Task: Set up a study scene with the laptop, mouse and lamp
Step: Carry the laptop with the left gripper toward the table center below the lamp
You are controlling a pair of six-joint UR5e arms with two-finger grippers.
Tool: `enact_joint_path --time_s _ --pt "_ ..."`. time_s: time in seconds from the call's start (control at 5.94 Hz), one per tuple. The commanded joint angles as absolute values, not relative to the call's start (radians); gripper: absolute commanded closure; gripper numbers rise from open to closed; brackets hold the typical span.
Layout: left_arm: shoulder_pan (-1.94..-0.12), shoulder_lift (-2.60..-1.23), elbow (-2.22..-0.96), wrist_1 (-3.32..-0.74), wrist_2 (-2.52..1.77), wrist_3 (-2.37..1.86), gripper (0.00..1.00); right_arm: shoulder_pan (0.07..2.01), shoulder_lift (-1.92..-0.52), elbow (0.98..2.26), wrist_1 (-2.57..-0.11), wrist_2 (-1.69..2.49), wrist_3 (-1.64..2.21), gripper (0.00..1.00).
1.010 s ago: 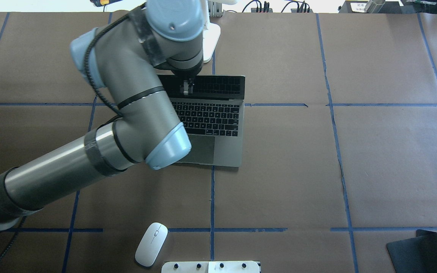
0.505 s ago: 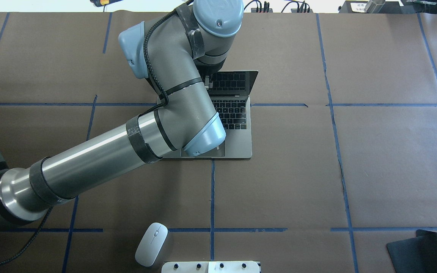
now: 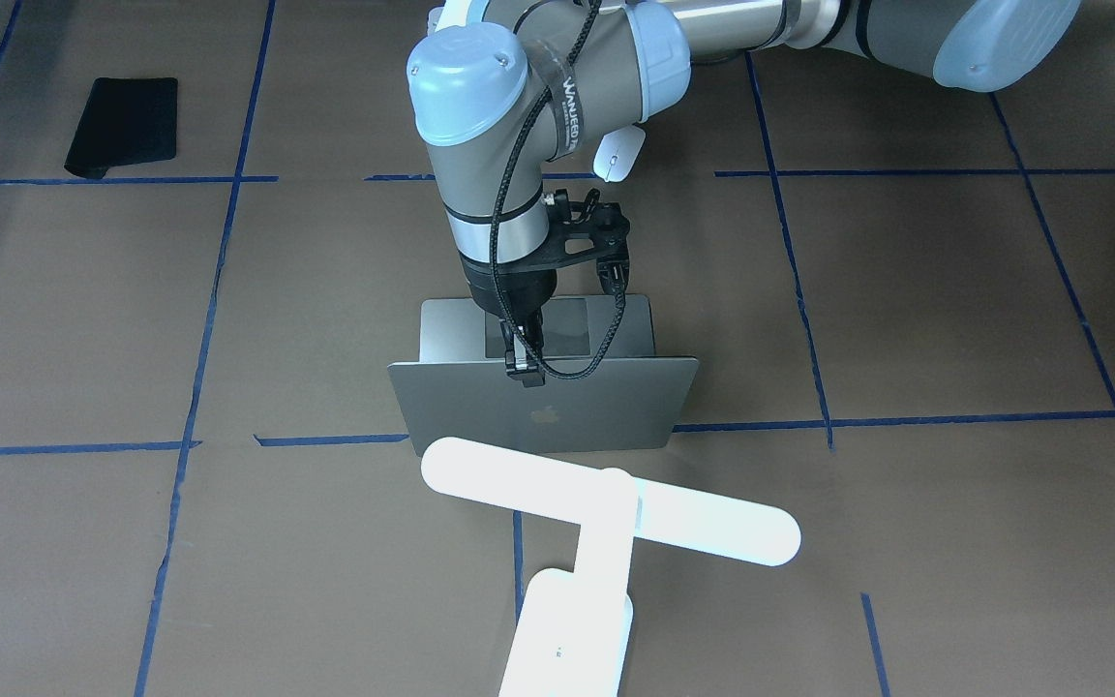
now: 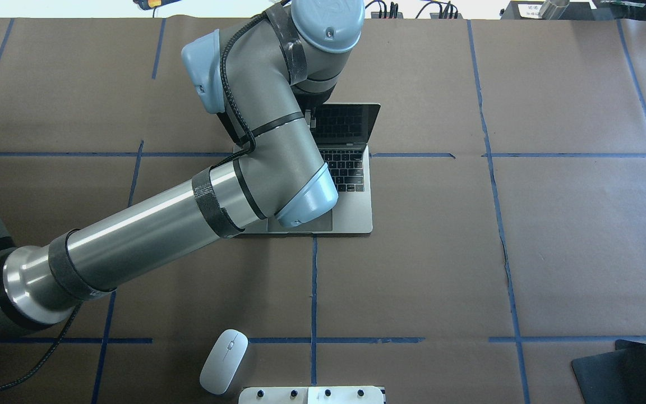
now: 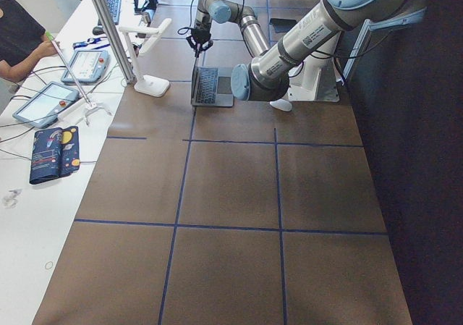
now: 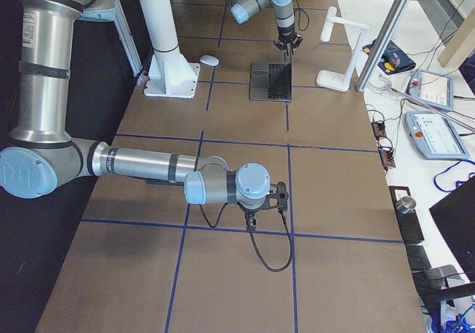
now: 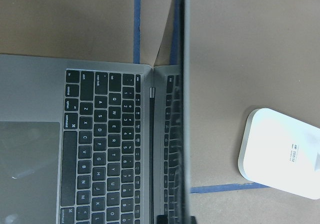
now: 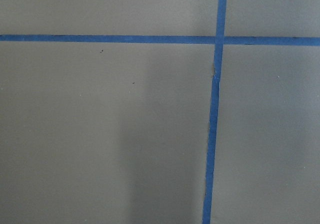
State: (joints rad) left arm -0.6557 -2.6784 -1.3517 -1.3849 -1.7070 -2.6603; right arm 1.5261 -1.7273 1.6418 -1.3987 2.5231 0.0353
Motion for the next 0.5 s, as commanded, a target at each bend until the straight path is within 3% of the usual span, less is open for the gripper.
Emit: enact_joint_path --time_s 0.0,0.34 --pt "-0.669 -2.680 -1.370 -1.385 -1.707 -2.587 0.29 1.525 -1.726 1.657 -1.390 2.523 0.037 0.00" --pt "-0.684 -2.680 -1.391 -1.385 -1.710 -2.573 0.28 1.506 -1.720 1.648 -1.341 2.525 0.034 0.00"
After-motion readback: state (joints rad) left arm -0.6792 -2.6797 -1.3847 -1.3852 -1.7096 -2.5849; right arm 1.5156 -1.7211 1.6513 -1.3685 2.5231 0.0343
